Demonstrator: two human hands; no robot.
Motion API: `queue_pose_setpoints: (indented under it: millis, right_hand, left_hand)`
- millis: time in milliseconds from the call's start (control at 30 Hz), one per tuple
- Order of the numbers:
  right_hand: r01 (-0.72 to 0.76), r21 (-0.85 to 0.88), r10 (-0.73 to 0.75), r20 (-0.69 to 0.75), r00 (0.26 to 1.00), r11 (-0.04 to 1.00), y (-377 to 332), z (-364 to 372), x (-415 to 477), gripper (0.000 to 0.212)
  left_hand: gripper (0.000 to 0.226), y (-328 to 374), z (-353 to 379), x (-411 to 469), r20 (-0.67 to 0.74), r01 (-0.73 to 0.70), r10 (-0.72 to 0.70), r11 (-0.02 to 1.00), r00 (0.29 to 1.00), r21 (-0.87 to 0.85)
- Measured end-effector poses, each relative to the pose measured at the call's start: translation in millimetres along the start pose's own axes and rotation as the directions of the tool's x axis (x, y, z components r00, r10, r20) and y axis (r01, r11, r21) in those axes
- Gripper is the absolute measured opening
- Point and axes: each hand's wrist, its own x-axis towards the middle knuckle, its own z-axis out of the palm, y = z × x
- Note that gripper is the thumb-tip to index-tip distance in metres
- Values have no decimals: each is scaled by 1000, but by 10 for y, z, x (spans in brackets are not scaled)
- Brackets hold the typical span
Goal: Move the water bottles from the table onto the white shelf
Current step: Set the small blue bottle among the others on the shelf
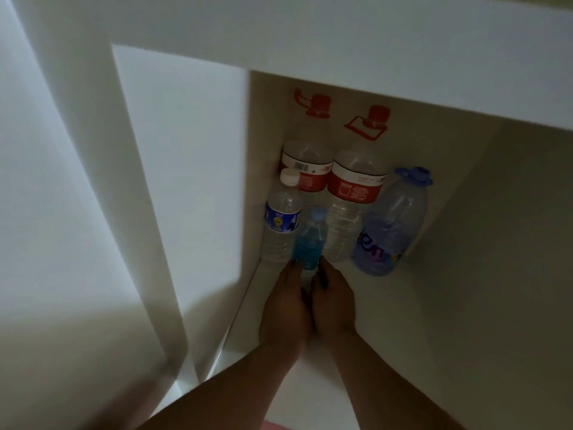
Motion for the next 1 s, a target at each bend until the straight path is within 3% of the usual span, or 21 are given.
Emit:
queue_pose_setpoints:
  millis: [233, 367, 500, 600, 667, 767, 900, 967, 1000]
  right_hand:
    - [5, 10, -5, 4, 1000, 1000, 15, -5, 4, 56]
    - [-59, 49, 57, 42, 997, 997, -16, -54, 15, 61]
    - [-121, -24, 123, 97, 988, 992, -61, -265, -183, 57]
    - [-184, -52, 187, 51, 981, 982, -33, -524, -648, 49]
    - [-210, -28, 211, 38, 977, 977, 52, -711, -1074, 45]
    - [-191, -3, 190, 106, 976, 982, 219, -1008, -1750, 35]
    - [-333, -2, 323, 243, 915, 943, 712, -1747, -2799, 21]
    - [-474, -146, 496, 256, 830, 868, 1097, -2323, -3356, 11]
    - [-570, -177, 597, 215, 773, 802, 1307, -2639, -3629, 9]
  left_hand:
    - [22, -76, 88, 29, -22, 25, -28, 995, 999, -94]
    - [25, -30, 43, -7, 73, 190, -181, 971, 981, -142]
    - [43, -39, -57, -70, 86, 7, -14, 997, 996, 77]
    - [43, -28, -94, -280, 111, -30, 12, 985, 994, 168]
    - [38, 54, -133, -605, 100, -43, 29, 990, 995, 137]
    - [19, 311, -179, -1288, 203, -81, 78, 997, 976, 4]
    - [16, 549, 92, -2351, 431, -147, 209, 974, 878, -172]
    - [20, 663, 388, -2791, 648, -127, 204, 978, 734, -164]
    - [21, 748, 571, -2968, 759, -139, 207, 978, 617, -154]
